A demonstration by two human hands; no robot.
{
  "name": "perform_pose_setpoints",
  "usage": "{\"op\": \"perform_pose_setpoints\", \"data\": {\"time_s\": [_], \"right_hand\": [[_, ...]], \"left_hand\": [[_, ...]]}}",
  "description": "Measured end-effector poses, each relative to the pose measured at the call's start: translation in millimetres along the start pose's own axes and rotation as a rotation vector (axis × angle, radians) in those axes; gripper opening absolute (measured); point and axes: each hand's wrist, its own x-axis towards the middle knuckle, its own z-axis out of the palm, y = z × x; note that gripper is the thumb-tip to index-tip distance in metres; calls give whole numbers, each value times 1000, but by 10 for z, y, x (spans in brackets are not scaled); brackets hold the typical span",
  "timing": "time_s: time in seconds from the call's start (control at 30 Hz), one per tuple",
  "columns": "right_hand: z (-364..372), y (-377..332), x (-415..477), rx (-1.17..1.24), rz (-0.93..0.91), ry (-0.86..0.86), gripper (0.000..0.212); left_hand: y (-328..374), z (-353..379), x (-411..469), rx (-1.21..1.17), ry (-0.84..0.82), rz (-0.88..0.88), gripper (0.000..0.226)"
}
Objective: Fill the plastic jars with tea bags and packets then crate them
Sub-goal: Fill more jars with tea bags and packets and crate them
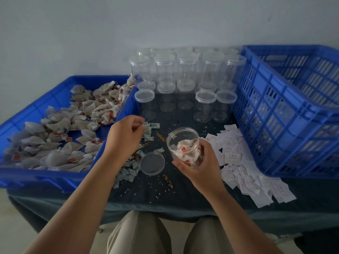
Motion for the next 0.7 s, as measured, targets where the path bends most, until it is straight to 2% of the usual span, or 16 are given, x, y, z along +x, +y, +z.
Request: {"op": "perform_pose_setpoints", "data": {"time_s": [0.07, 0.1, 0.2, 0.27, 0.33, 0.43, 0.47, 0.53, 0.6, 0.63, 0.7], "right_hand": [[-128, 39, -58, -23, 10, 1, 80], [-186, 65, -101, -37, 18, 1, 80], [-312, 122, -217, -52, 23, -13, 78], [-344, 138, -256, -10, -11, -4, 76], [-354, 143, -273, 45, -17, 24, 75], [-372, 140, -266, 59, -1, 74, 75], [-378, 137, -263, 67, 10, 93, 74], [-383, 113, -261, 104, 47, 148, 70], [-377, 93, -260, 134, 76, 199, 65], [-372, 90, -259, 135, 82, 213, 61], [-369, 94, -249, 123, 98, 220, 54]], "left_hand": [[182, -31, -67, -251, -124, -4, 18], [284, -25, -116, -299, -198, 34, 13], [536, 134, -238, -202, -423, 224, 9], [612, 323, -270, -127, -514, 325, 12], [621, 531, -265, -181, -490, 301, 14], [602, 810, -182, -437, -332, 80, 17], [575, 902, -135, -423, -293, 36, 20], [460, 1098, -6, -143, -354, 81, 19], [359, 1309, 95, 203, -535, 212, 18], [326, 1412, 124, 310, -594, 256, 20], [280, 1581, 166, 433, -613, 317, 22]]}}
